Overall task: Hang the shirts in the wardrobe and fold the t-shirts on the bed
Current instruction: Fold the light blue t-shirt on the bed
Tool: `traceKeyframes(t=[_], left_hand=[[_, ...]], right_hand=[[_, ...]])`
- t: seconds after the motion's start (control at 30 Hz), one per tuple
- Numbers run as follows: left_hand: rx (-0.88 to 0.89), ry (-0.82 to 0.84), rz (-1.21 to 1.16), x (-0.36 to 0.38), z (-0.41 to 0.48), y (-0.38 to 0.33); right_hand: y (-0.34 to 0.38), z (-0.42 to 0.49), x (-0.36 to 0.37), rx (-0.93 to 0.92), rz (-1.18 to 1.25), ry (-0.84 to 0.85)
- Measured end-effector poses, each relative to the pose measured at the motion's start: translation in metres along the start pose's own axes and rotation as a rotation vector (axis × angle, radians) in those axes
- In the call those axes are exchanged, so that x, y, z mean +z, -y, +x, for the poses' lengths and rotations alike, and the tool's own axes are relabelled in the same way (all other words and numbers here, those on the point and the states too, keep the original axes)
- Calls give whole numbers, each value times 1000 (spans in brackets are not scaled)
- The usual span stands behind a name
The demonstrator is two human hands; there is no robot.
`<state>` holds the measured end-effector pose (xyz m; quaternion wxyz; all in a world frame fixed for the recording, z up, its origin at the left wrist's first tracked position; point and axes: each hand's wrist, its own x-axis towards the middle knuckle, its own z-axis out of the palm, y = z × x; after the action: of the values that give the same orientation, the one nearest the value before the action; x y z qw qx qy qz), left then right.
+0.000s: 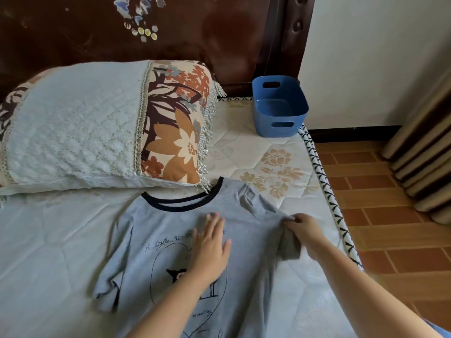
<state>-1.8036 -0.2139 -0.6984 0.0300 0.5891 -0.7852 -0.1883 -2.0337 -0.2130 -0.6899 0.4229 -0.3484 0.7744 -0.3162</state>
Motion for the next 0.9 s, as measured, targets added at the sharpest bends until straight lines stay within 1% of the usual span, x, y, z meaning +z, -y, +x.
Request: traceKeyframes(t=[0.07, 0.1, 0.13, 0.2, 0.27, 0.33, 0.4, 0.43, 0.5, 0.6, 0.63, 0.7, 0.73, 0.8, 0.9], left_hand=[[-7, 44, 14, 18, 3, -10], [-5, 30, 54, 26, 3, -12], [-3, -13, 117, 32, 3, -14], [-7, -57, 132, 47, 3, -12], [-14, -104, 141, 52, 2, -12], [4, -169, 162, 51, 0, -14], [15, -181, 185, 52, -1, -16], [21, -189, 190, 52, -1, -16], [23, -217, 180, 54, -1, -15], [14, -234, 187, 58, 1, -13], [4, -226, 190, 59, 1, -13], [-8, -215, 200, 60, 2, -13], [-12, -217, 205, 60, 2, -13], [-8, -236, 218, 62, 2, -13], [-3, -263, 227, 65, 3, -11]], right_hand=[[-2, 3, -11, 10, 29, -64], [-6, 3, -13, 21, 35, -44], [-10, 1, -15, 31, 54, 9], [-21, -5, -17, 31, 33, 138], [-31, -8, -21, 0, -53, 192], [-35, -7, -24, -11, -67, 168], [-30, -7, -24, -26, -70, 144], [-27, -5, -24, -55, -110, 112], [-23, 0, -25, -111, -181, -12], [-20, 9, -31, -91, -154, -185], [-20, 11, -32, -76, -202, -208], [-21, 11, -32, -80, -385, -172], [-21, 9, -30, -112, -476, -129], [-22, 4, -26, -258, -618, -46], [-26, 5, -23, -505, -756, -24]])
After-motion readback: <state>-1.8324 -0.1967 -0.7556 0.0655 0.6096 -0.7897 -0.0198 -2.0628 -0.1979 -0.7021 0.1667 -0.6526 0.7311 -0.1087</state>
